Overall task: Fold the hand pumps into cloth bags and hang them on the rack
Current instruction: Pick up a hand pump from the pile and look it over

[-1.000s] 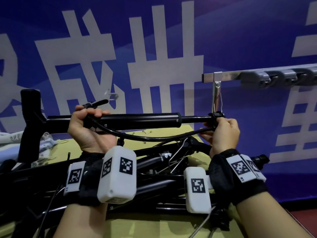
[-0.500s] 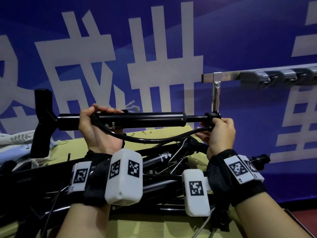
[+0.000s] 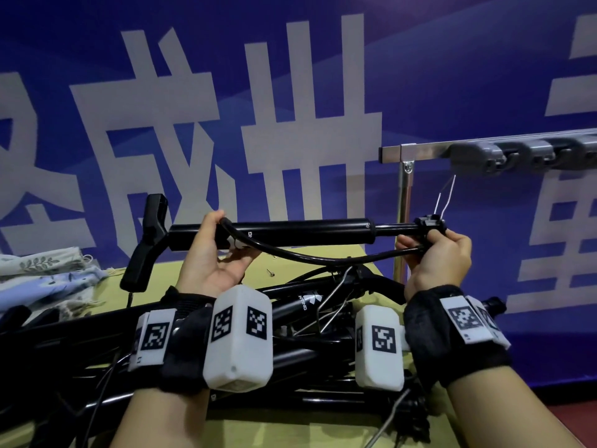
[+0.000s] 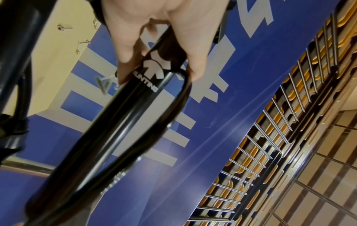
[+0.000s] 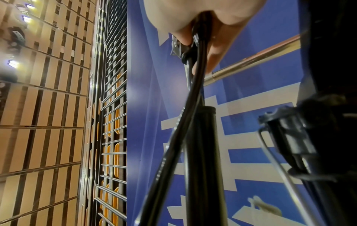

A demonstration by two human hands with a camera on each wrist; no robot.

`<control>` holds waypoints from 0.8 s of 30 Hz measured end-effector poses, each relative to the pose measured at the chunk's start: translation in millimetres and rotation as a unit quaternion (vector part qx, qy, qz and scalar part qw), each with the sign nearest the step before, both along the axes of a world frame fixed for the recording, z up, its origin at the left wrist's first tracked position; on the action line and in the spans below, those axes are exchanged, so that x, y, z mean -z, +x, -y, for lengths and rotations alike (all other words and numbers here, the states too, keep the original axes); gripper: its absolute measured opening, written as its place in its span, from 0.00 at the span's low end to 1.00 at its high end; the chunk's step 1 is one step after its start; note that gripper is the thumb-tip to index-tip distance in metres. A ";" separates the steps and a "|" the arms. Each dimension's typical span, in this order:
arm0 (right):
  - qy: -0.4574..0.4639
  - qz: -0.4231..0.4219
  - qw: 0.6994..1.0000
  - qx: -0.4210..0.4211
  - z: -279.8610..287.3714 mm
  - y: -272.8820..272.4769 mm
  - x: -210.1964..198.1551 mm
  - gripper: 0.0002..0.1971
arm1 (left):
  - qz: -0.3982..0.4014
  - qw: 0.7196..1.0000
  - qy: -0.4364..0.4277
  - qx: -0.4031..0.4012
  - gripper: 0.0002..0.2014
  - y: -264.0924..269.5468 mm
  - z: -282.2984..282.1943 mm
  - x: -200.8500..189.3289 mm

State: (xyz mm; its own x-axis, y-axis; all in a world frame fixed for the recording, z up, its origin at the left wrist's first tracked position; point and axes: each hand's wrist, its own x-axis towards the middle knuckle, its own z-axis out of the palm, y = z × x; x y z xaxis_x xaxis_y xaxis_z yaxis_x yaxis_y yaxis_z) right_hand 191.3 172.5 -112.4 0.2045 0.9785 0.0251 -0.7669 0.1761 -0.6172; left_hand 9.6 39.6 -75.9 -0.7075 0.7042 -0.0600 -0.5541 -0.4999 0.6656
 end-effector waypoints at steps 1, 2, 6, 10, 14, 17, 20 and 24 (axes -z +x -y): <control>0.003 0.000 1.000 0.004 0.3 0.1 -0.2 0.14 | -0.003 1.000 0.000 -0.003 0.10 -1.2 0.2 0.2; 0.004 -0.002 1.000 0.010 0.4 0.5 -0.4 0.14 | -0.014 1.000 -0.005 -0.008 0.10 -3.6 0.6 1.2; 0.003 -0.016 0.999 0.033 -1.0 4.8 -0.5 0.14 | -0.103 0.992 -0.064 -0.045 0.07 -13.2 -0.8 5.5; 0.002 -0.012 0.999 0.040 -2.6 5.6 -1.0 0.13 | -0.138 0.986 -0.059 -0.071 0.11 -14.5 -3.2 6.8; -0.005 0.023 0.998 0.057 -4.4 5.8 -0.5 0.13 | -0.133 0.990 -0.008 -0.049 0.03 -12.2 -1.3 3.6; -0.008 0.036 0.998 0.049 -5.0 4.6 0.6 0.12 | -0.136 0.985 0.006 -0.103 0.14 -12.5 -3.1 6.1; -0.008 0.057 0.998 0.041 -5.8 0.5 3.5 0.12 | -0.135 0.974 0.008 -0.179 0.28 -16.7 -4.6 9.0; 0.003 0.080 0.996 0.049 -6.9 -3.1 6.9 0.11 | -0.124 0.974 0.012 -0.192 0.24 -15.1 -2.9 7.7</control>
